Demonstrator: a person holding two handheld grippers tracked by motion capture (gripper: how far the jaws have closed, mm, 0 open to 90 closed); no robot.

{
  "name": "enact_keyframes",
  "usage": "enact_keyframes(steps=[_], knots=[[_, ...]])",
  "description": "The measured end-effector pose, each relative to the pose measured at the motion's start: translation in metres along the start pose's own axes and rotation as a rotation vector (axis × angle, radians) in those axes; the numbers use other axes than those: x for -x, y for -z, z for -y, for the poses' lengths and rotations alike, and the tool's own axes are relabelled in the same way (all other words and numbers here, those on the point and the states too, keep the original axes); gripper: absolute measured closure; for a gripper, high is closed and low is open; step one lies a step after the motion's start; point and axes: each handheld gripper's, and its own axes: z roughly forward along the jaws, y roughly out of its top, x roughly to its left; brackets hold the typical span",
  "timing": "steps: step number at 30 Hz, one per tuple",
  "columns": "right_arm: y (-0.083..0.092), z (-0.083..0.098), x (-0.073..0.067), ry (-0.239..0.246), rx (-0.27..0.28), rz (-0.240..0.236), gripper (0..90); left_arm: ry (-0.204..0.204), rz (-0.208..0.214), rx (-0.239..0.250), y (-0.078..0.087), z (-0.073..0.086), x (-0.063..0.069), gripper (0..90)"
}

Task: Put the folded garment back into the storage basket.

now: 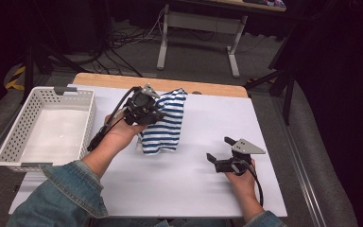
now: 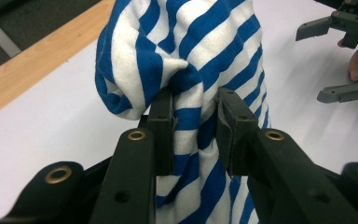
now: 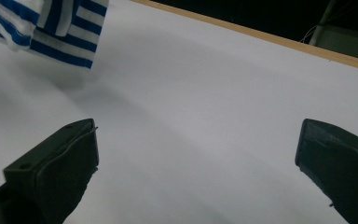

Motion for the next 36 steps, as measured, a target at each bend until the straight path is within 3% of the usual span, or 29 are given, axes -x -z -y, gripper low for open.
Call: enact_keyframes(steps=[6,16,20,30,36], knots=[[-0.001,0.000,-0.002,0.014,-0.008,-0.002,0.0,-0.010,-0.007,0.004,0.014,0.002,-0.006,70.1],[-0.002,0.000,-0.002,0.017,-0.014,-0.014,0.3,0.008,-0.033,0.014,0.036,0.010,-0.018,70.1],[-0.002,0.000,-0.001,0.012,-0.010,-0.015,0.4,0.002,-0.023,0.024,0.047,0.013,-0.025,69.9],[0.000,0.000,-0.001,-0.001,-0.003,-0.019,0.3,0.002,-0.063,0.045,0.074,0.021,-0.039,69.8],[0.000,0.000,-0.001,-0.001,-0.003,-0.020,0.3,0.008,-0.064,0.052,0.087,0.025,-0.049,69.7]])
